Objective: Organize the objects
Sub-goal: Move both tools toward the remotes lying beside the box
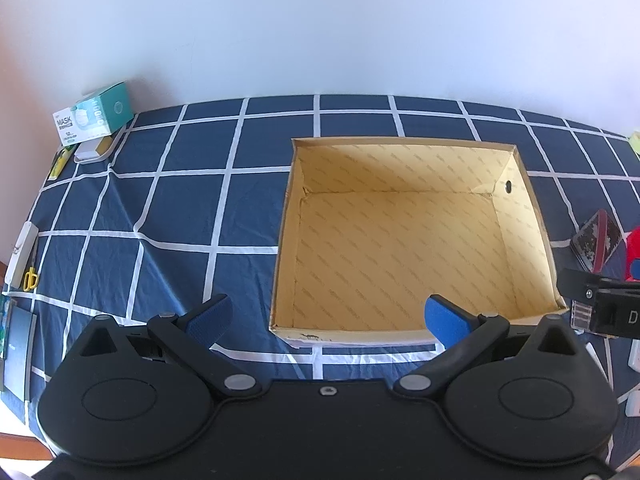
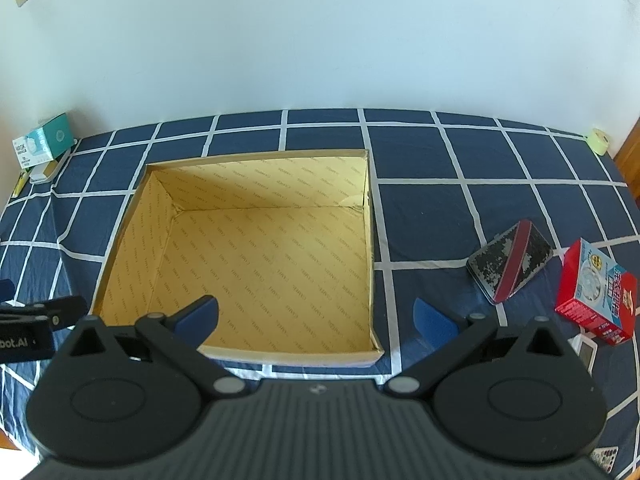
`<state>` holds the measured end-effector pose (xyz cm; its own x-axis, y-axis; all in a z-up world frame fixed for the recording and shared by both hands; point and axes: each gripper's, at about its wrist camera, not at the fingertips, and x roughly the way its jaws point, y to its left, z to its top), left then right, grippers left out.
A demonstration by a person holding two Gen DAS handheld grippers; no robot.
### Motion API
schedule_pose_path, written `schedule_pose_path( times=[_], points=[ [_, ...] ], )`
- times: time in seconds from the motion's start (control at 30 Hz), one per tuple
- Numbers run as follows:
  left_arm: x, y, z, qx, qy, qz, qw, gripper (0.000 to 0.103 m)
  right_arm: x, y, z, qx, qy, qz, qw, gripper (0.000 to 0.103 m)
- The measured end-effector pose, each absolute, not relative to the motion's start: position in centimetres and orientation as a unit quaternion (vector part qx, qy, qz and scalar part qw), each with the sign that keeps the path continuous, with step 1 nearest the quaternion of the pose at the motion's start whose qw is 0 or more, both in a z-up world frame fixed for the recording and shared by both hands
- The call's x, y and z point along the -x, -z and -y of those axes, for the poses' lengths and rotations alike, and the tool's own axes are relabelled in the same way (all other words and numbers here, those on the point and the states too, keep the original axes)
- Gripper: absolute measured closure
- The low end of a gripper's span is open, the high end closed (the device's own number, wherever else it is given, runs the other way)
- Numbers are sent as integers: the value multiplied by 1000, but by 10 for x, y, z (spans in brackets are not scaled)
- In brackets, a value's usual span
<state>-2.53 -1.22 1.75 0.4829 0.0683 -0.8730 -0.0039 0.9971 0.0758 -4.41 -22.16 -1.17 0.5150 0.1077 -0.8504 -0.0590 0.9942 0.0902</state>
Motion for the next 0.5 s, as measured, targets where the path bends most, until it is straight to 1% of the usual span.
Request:
schedule_pose_path(
  times=[0.5],
  points=[
    [41,-3,75,-70,16,-526,847,0,71,27,285,-70,-8,-499,864,0]
  ],
)
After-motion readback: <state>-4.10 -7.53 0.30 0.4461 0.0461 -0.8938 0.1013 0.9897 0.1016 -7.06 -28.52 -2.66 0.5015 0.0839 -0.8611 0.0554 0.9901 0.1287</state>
